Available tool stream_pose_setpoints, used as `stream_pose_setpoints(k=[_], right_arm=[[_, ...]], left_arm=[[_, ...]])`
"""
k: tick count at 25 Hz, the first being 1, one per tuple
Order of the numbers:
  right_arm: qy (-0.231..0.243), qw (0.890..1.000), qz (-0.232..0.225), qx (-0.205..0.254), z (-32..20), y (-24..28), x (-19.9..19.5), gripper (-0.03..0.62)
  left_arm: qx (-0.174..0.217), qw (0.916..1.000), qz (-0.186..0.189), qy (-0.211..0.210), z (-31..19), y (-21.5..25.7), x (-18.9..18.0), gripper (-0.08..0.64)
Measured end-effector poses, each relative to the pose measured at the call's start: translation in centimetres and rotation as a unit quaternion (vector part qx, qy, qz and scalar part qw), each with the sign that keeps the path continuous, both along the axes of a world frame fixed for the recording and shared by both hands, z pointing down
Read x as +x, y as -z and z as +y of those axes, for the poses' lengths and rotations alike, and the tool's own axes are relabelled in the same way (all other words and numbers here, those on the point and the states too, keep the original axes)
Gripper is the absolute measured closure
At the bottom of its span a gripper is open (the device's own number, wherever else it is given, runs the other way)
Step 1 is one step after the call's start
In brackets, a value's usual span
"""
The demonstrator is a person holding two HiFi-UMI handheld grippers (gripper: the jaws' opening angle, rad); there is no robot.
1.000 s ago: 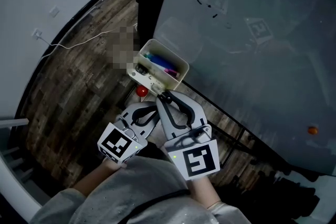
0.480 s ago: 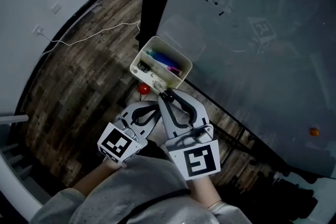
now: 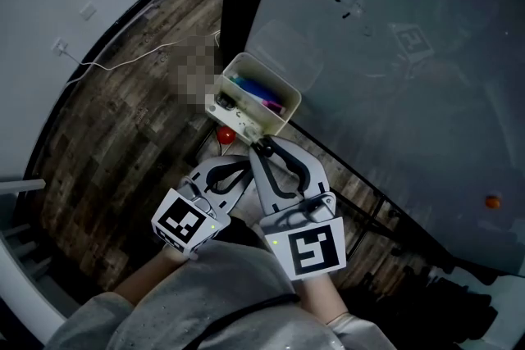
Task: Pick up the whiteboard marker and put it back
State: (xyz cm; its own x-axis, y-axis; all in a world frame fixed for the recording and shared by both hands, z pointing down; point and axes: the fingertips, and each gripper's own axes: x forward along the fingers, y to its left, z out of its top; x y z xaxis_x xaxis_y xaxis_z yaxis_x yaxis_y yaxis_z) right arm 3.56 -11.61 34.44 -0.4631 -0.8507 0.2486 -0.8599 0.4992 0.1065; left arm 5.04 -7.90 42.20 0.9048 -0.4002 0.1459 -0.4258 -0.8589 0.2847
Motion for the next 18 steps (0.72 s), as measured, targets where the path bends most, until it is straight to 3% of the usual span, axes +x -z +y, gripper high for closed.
stream_pose_setpoints(k=[18], right_arm=[[-0.005, 1.0, 0.001, 0.0, 0.69, -0.18, 0.25, 0.511]], left_arm=[[-0.007, 0.9999, -0.007, 0.004, 0.57, -0.11, -0.52, 0.545]])
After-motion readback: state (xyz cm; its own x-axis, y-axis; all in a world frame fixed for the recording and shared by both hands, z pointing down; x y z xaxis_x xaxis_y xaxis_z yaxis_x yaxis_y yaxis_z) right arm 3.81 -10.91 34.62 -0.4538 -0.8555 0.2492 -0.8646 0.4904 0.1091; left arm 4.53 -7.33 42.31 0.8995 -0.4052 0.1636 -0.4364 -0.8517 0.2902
